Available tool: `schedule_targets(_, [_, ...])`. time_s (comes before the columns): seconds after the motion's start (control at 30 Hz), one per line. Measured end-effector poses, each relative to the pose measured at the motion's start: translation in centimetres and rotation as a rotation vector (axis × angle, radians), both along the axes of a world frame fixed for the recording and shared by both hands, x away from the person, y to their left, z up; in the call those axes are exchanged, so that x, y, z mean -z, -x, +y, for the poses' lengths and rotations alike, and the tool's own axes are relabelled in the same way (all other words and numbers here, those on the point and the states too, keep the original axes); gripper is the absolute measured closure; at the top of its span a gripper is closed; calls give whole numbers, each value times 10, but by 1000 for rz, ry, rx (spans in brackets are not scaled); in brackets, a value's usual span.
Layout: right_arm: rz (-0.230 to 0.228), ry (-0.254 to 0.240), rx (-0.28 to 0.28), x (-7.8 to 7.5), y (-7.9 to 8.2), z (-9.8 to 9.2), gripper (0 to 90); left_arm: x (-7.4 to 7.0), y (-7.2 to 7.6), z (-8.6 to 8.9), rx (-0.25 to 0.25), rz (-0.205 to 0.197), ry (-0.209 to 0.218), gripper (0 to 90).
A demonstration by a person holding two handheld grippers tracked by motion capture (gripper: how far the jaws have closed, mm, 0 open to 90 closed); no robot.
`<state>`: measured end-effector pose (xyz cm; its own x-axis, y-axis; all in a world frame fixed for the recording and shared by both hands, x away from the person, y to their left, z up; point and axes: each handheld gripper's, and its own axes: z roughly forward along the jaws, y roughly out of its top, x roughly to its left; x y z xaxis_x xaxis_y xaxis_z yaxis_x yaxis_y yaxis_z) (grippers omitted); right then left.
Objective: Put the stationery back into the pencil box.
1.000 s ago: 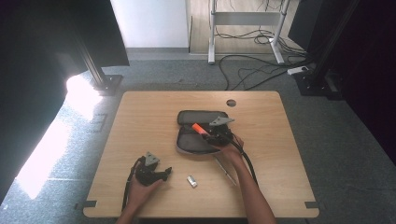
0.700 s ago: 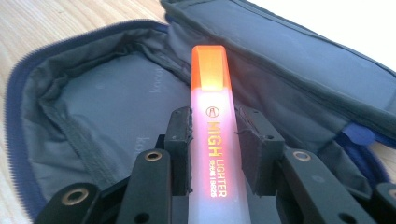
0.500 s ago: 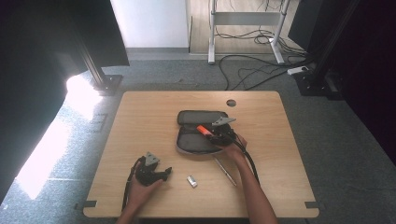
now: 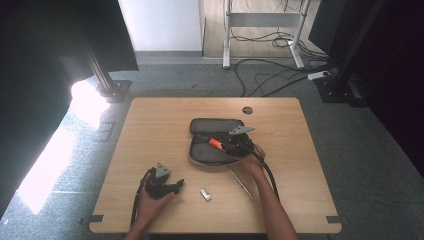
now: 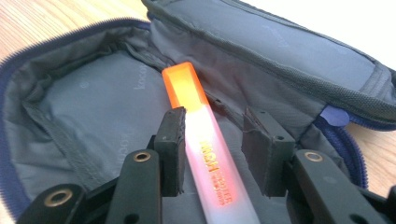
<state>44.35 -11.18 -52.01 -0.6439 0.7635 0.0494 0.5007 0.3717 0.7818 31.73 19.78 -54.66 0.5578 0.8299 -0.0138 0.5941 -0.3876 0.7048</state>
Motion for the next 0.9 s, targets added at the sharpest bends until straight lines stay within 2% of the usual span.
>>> schedule_targets(0.37, [18,-99,25,-10,18,-7,490,0,0,0,0,0,-1,296])
schedule_targets(0.43, [2,-116,36,-12,22,-9,489,0,0,0,0,0,-1,296])
schedule_targets(0.77, [-11,-143,34,-15,38,-15,479,0,0,0,0,0,-2,296])
schedule_targets(0.9, [-14,-152,33,-15,50,-18,478,0,0,0,0,-1,-2,296])
